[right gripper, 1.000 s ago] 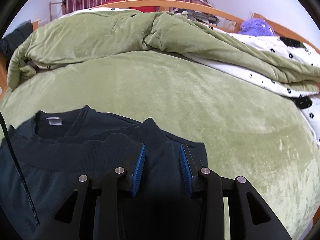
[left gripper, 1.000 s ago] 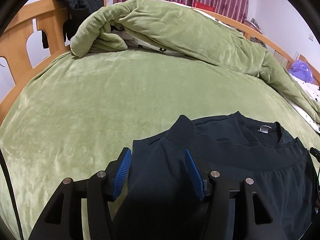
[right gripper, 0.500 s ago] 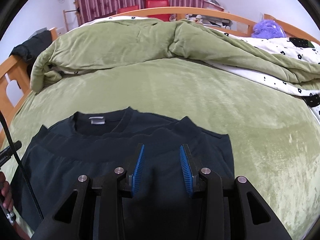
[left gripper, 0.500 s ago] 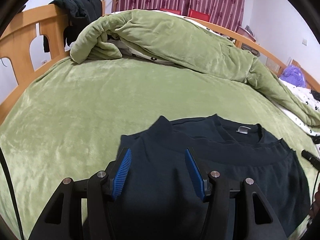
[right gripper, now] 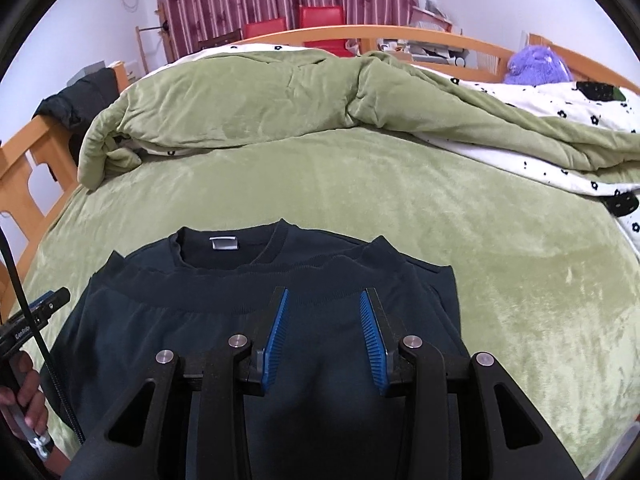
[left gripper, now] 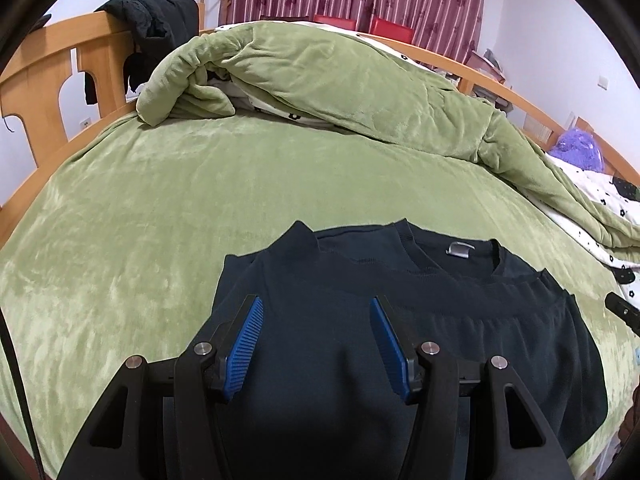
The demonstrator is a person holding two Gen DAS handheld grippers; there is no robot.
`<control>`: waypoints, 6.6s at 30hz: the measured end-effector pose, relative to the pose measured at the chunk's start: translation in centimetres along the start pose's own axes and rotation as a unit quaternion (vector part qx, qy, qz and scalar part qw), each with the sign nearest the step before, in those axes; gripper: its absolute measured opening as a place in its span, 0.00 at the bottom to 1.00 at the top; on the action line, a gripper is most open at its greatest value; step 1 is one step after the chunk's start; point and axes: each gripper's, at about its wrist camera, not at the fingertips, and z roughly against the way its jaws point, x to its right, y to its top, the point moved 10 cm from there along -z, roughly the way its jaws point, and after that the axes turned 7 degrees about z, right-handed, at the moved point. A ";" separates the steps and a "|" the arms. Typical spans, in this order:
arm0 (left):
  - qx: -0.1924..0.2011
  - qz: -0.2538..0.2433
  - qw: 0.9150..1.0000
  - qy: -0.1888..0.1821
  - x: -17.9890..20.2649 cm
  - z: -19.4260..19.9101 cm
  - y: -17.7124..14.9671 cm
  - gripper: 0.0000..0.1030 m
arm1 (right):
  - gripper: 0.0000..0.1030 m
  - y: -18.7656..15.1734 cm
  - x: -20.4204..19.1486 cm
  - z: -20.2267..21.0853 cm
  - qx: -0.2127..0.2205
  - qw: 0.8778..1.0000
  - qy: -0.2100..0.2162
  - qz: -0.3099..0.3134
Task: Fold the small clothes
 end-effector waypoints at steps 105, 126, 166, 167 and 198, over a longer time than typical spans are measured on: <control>0.017 0.058 0.998 0.014 -8.2 4.8 1.5 0.60 | 0.33 -2.6 -11.8 -5.2 -0.038 0.998 0.040 0.024; -0.018 0.077 0.997 0.007 -13.3 5.4 -1.9 0.60 | 0.32 -8.0 -13.9 -6.7 -0.084 0.993 -0.029 0.076; 0.030 0.173 0.984 -0.007 -21.6 9.9 1.2 0.60 | 0.65 -16.7 -39.8 -1.0 0.016 0.934 0.054 0.353; 0.029 0.170 0.985 -0.007 -21.5 9.8 1.2 0.60 | 0.54 -16.7 -39.9 -0.9 0.021 0.933 0.048 0.355; 0.009 0.067 0.997 -0.031 -6.7 5.8 2.6 0.60 | 0.18 -2.2 -17.3 7.6 0.090 0.991 0.078 0.063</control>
